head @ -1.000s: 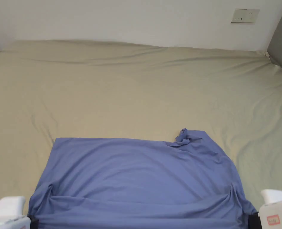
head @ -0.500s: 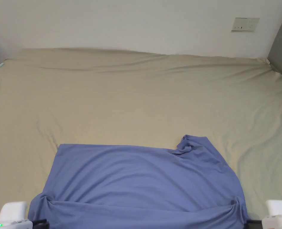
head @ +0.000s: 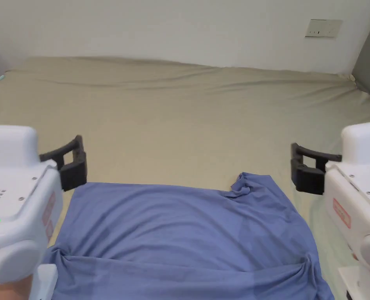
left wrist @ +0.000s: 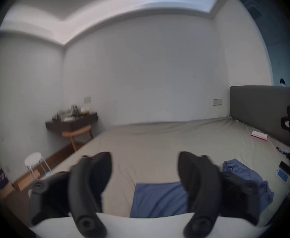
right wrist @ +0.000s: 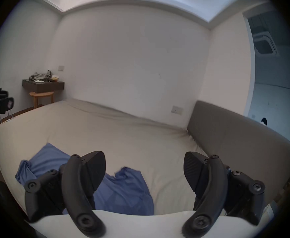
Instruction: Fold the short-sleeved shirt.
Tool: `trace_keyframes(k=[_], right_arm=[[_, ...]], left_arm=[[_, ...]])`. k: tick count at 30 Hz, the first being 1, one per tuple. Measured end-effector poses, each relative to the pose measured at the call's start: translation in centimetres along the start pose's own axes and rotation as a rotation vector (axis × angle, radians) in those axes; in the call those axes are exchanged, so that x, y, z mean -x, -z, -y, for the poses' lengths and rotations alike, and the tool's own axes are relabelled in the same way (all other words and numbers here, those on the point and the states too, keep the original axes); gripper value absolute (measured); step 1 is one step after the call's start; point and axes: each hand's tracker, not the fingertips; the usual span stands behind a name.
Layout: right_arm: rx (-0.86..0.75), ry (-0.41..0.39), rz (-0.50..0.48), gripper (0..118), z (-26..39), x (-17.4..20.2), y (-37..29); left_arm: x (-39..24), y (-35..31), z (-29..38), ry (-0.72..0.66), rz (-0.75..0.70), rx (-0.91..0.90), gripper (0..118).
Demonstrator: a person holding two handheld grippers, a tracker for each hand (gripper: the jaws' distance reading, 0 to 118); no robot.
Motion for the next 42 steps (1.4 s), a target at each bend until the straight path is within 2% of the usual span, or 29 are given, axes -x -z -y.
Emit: trace_keyframes(k=[1,2,3,4,5,6,9,13,19,23,24,25,26,27,32,35,36,37,38,39,40,42], right_arm=[[-0.014,-0.004,-0.012,88,-0.3,0.8,-0.1],[-0.024,-0.017,-0.022,76,-0.4,1.7,0.2],[-0.036,-0.031,-0.04,57,-0.5,2.6,0.2],[-0.042,-0.043,-0.045,24,-0.5,3.3,0.4],[-0.047,-0.059,-0.047,5,-0.4,4.1,0.6],[-0.048,-0.076,-0.041,4,-0.1,4.7,1.2],[-0.02,-0.077,-0.105,2,0.3,5.7,2.2],[0.024,-0.081,-0.117,2,1.9,6.2,4.1],[0.136,-0.062,-0.125,2,5.5,5.6,7.4],[0.221,-0.055,-0.108,2,8.0,4.4,10.0],[0.238,-0.05,-0.103,2,8.5,3.9,10.6],[0.252,-0.047,-0.096,2,8.9,3.5,11.2],[0.268,-0.048,-0.088,2,9.3,3.1,11.6],[0.286,-0.051,-0.077,2,9.7,2.7,12.1],[0.349,-0.055,-0.047,2,10.9,0.9,14.0],[0.386,-0.046,-0.023,2,11.5,0.0,14.8],[0.397,-0.042,-0.02,2,11.6,-0.3,15.2],[0.41,-0.036,-0.016,2,11.8,-0.7,15.5],[0.419,-0.029,-0.012,2,11.8,-1.0,15.7],[0.434,-0.024,-0.012,2,11.9,-1.3,16.1],[0.447,-0.022,-0.016,2,11.9,-1.6,16.6],[0.478,-0.021,-0.022,2,12.1,-2.2,17.7]], left_arm=[[-0.7,0.0,-0.3,0.023,-0.001,-0.014,55],[-1.5,-0.2,-0.5,0.041,0.0,-0.03,40],[-2.3,-0.2,-0.6,0.049,-0.001,-0.033,27],[-2.8,0.0,-0.5,0.054,0.002,-0.032,13],[-3.4,0.1,-0.5,0.059,0.011,-0.035,5],[-3.9,0.3,-0.4,0.067,0.021,-0.037,0],[-5.0,1.3,-0.1,0.098,0.053,-0.021,0],[-5.2,3.5,1.4,0.104,0.074,0.028,0],[-3.0,11.8,10.0,0.051,0.098,0.408,0],[0.8,18.5,17.2,0.022,0.047,0.638,0],[1.7,20.0,18.2,0.039,0.011,0.662,15],[2.5,21.4,18.9,0.035,0.006,0.689,62],[3.4,23.2,19.7,0.005,0.013,0.727,98],[4.2,24.7,20.2,-0.021,0.01,0.743,115],[5.0,30.3,20.4,-0.026,-0.003,0.726,112],[4.4,33.2,21.7,-0.024,0.041,0.808,111],[3.7,33.3,22.1,-0.016,0.052,0.835,106],[3.3,33.6,22.7,-0.012,0.065,0.865,94],[2.9,33.8,23.3,-0.002,0.073,0.893,93],[2.7,33.5,23.6,-0.05,0.114,0.868,91],[2.7,32.7,22.8,-0.055,0.059,0.838,78],[2.6,32.4,21.9,-0.056,0.113,0.855,72]])
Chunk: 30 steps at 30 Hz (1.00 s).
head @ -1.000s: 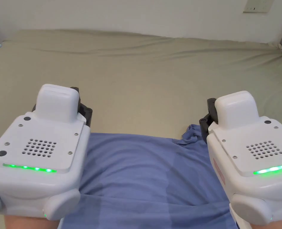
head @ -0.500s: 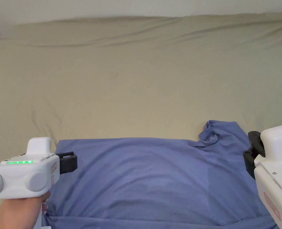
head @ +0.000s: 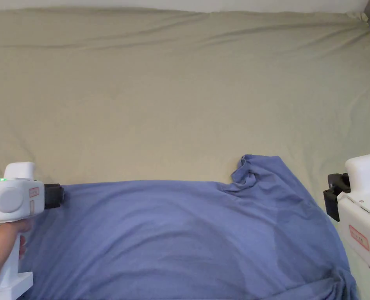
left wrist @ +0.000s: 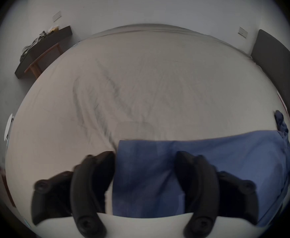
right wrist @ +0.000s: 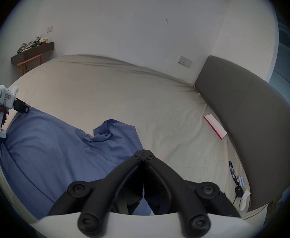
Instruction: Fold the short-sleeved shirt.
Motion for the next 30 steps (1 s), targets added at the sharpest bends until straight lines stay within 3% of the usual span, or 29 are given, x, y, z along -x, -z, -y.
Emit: trace_keyframes(k=[1,2,3,4,5,6,7,8,9,15,17,20,21,22,23,24,25,30], right_arm=[[0.02,0.005,-0.012,2,-0.2,-0.3,0.6],[0.045,0.013,-0.027,3,-0.5,-0.6,1.5],[0.068,0.019,-0.033,3,-0.8,-0.8,2.4],[0.079,0.023,-0.032,9,-0.9,-1.1,3.2],[0.092,0.037,-0.048,26,-1.0,-1.4,4.1],[0.131,0.053,-0.067,55,-1.2,-1.6,5.4],[0.178,0.058,-0.116,91,-1.2,-1.9,6.7],[0.218,0.066,-0.127,102,-1.1,-2.1,8.0],[0.254,0.069,-0.118,103,-0.9,-2.1,9.3],[0.483,0.095,-0.102,103,1.2,-1.9,16.6],[0.521,0.085,-0.121,96,1.9,-1.4,17.4],[0.489,0.098,-0.164,66,1.8,-0.5,16.6],[0.486,0.086,-0.156,50,1.5,-0.4,16.1],[0.472,0.064,-0.181,4,1.2,-0.3,15.7],[0.451,0.061,-0.202,4,0.9,-0.3,15.3],[0.424,0.02,-0.116,4,0.6,-0.4,14.9],[0.441,0.018,-0.157,4,0.3,-0.9,14.5],[0.355,0.125,-0.224,4,-1.8,-4.5,9.2]], left_arm=[[-0.4,-0.5,-0.1,0.044,-0.002,-0.008,68],[-0.7,-1.2,-0.4,0.095,-0.023,-0.014,45],[-1.0,-1.9,-0.5,0.119,0.002,-0.019,10],[-1.4,-2.7,-0.5,0.13,-0.027,-0.045,2],[-1.6,-3.6,-0.4,0.137,-0.04,-0.062,2],[-1.6,-4.6,-0.4,0.137,-0.035,-0.095,2],[-1.8,-5.6,-0.3,0.141,-0.038,-0.123,2],[-2.0,-6.8,-0.1,0.156,-0.049,-0.15,2],[-2.4,-7.9,0.2,0.177,-0.059,-0.177,2],[-3.3,-12.1,2.1,0.274,-0.102,-0.252,2],[-3.4,-12.8,2.8,0.285,-0.105,-0.254,2],[-3.1,-13.1,3.6,0.299,-0.113,-0.257,2],[-2.9,-13.2,3.9,0.298,-0.116,-0.255,2],[-2.6,-13.0,4.0,0.29,-0.116,-0.251,2],[-2.4,-12.9,4.1,0.278,-0.116,-0.243,2],[-2.1,-13.0,4.2,0.269,-0.113,-0.234,2],[-2.0,-13.2,4.3,0.263,-0.112,-0.232,2],[-1.8,-15.7,4.2,0.255,-0.118,-0.259,2]])
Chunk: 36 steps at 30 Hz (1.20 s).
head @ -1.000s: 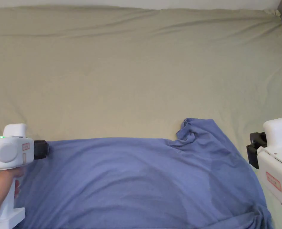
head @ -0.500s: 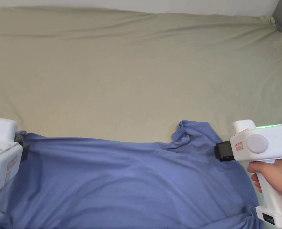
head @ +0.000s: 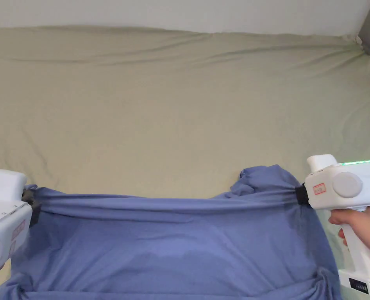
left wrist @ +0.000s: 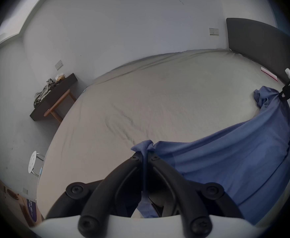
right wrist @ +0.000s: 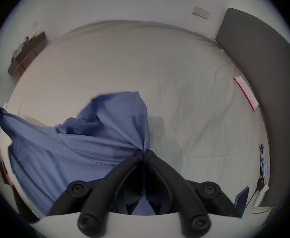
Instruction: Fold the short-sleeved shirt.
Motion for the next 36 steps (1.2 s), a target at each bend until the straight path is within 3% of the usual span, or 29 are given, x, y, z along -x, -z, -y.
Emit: trace_keyframes(k=[9,14,26,36], right_arm=[[-0.01,-0.071,-0.045,4,3.8,-0.6,-11.0],[0.05,-0.119,-0.076,4,8.4,0.4,-13.1],[0.288,-0.146,-0.136,4,17.9,1.2,-10.5],[0.386,-0.147,-0.109,4,20.7,1.7,-6.2]], left_arm=[[1.4,-6.1,0.7,-0.001,0.008,0.013,2],[1.8,-8.8,4.3,0.018,0.023,0.064,2],[1.1,-9.2,14.5,0.047,0.102,0.27,2],[-0.3,-6.2,17.1,0.104,0.152,0.391,2]])
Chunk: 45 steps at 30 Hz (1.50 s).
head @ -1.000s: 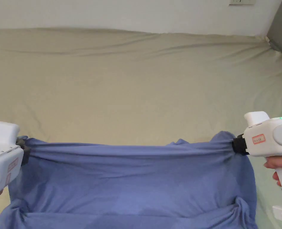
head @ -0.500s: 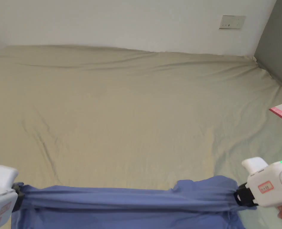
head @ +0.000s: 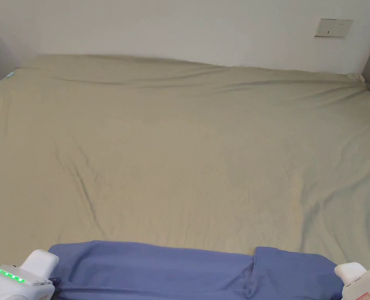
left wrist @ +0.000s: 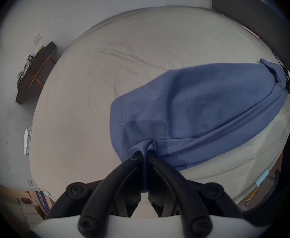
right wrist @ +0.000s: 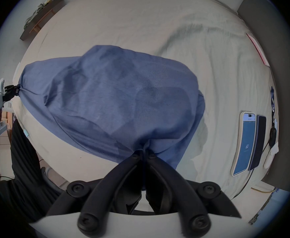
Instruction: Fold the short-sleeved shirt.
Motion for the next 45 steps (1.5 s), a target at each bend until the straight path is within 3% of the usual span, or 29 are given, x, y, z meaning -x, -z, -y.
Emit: trace_keyframes(k=[5,8,9,10,11,12,13,17,21,26,27,29,30,31,33,35,37,45], right_arm=[[0.014,-0.011,0.023,7,-0.2,0.4,1.9],[0.009,0.0,0.022,20,-0.4,0.0,1.0],[0.001,-0.006,0.023,39,-0.4,0.0,0.3],[-0.027,-0.023,0.053,76,-0.5,0.1,-0.5],[-0.062,-0.037,0.128,101,-0.8,0.0,-1.7],[-0.114,-0.045,0.18,109,-1.2,0.1,-3.2],[-0.183,-0.048,0.198,109,-1.6,0.1,-4.9],[-0.531,0.0,0.231,109,-3.3,1.2,-13.6],[-0.925,0.021,0.289,109,-3.2,5.3,-21.0],[-1.185,-0.002,0.379,109,-2.1,11.7,-24.0],[-1.205,-0.021,0.378,108,-1.9,12.9,-23.9],[-1.244,-0.058,0.372,99,-1.4,15.0,-23.9],[-1.255,-0.094,0.379,90,-1.5,16.0,-23.2],[-1.263,-0.121,0.395,63,-1.4,16.9,-22.9],[-1.277,-0.155,0.462,3,-1.3,18.4,-22.0],[-1.27,-0.178,0.422,2,-1.6,19.2,-20.9],[-1.246,-0.185,0.382,2,-1.8,19.7,-20.4],[-1.244,-0.145,0.409,2,-2.6,19.0,-19.2]], left_arm=[[-0.4,2.0,-0.1,0.02,0.012,0.03,2],[-0.5,1.5,-0.6,0.053,0.003,0.027,10],[-0.4,1.2,-0.8,0.052,-0.001,0.025,19],[-0.2,0.6,-1.1,0.042,-0.018,0.014,43],[0.2,-0.2,-1.6,0.021,-0.039,-0.015,69],[0.7,-1.2,-2.3,-0.006,-0.043,-0.054,91],[1.1,-2.1,-2.9,-0.034,-0.036,-0.095,107],[1.9,-8.3,-6.7,-0.138,-0.079,-0.338,109],[0.7,-15.7,-9.1,-0.27,-0.078,-0.663,109],[-2.8,-22.3,-9.5,-0.347,-0.096,-0.966,106],[-3.8,-23.1,-9.5,-0.335,-0.117,-0.994,101],[-5.2,-23.7,-9.6,-0.306,-0.16,-1.037,77],[-6.2,-24.1,-9.6,-0.289,-0.178,-1.055,61],[-7.0,-24.4,-9.6,-0.279,-0.187,-1.059,38],[-8.4,-24.3,-9.9,-0.252,-0.203,-1.069,14],[-9.7,-24.4,-9.9,-0.219,-0.218,-1.077,1],[-10.3,-24.1,-9.7,-0.197,-0.232,-1.095,0],[-10.3,-23.7,-10.2,-0.177,-0.21,-1.079,0]])
